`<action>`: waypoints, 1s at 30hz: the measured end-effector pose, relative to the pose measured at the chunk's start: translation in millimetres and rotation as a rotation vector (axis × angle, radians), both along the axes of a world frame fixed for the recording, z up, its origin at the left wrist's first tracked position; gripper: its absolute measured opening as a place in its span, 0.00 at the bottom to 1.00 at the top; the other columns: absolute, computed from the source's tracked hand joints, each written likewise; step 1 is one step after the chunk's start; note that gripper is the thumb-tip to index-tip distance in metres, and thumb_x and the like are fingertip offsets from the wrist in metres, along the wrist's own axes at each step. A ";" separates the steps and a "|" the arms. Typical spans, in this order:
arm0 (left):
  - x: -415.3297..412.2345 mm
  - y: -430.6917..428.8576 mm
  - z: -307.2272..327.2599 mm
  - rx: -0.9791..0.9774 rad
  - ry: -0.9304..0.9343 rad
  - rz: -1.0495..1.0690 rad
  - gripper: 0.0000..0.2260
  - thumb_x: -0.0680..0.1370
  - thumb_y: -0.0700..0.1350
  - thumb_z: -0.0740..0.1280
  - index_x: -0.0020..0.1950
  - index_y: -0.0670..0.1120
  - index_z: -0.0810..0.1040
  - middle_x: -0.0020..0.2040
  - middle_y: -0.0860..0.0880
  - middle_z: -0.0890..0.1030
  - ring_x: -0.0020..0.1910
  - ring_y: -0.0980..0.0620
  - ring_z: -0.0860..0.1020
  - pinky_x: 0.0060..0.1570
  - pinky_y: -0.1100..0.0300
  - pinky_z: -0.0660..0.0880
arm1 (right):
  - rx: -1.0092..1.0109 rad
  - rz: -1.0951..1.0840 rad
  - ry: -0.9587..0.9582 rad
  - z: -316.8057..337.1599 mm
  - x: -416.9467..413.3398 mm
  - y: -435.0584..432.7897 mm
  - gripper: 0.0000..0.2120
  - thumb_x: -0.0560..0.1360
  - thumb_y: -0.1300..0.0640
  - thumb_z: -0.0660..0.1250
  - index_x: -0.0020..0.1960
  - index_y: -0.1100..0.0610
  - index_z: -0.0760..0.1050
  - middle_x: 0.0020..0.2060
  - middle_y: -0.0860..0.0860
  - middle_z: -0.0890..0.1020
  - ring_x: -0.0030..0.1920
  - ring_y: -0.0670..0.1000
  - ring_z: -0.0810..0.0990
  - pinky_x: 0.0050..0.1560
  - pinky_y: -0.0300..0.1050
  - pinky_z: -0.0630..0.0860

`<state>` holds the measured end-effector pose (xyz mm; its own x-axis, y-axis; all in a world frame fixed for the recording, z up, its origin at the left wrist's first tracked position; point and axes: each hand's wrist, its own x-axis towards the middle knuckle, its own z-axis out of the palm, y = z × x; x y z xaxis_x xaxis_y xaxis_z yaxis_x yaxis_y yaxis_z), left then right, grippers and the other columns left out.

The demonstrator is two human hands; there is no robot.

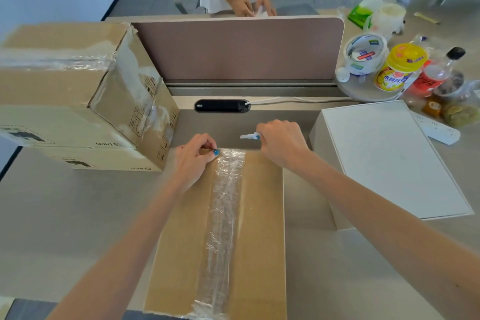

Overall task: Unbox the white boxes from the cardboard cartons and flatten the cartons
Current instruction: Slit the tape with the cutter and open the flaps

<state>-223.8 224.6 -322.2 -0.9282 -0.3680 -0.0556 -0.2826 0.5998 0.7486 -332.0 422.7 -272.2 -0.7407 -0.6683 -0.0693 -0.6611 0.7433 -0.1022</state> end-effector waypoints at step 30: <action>-45.8 -14.8 0.2 -0.026 0.025 0.015 0.04 0.78 0.47 0.69 0.44 0.55 0.75 0.51 0.57 0.79 0.54 0.58 0.73 0.55 0.54 0.56 | -0.198 -0.325 -0.131 2.8 34.2 -46.4 0.18 0.79 0.63 0.58 0.31 0.56 0.61 0.34 0.53 0.72 0.34 0.54 0.72 0.25 0.41 0.57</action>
<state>-269.6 209.8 -322.1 -0.9234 -0.3831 -0.0229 -0.2735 0.6151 0.7395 -297.8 376.3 -269.4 -0.9093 -0.4102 -0.0705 -0.3664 0.8693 -0.3317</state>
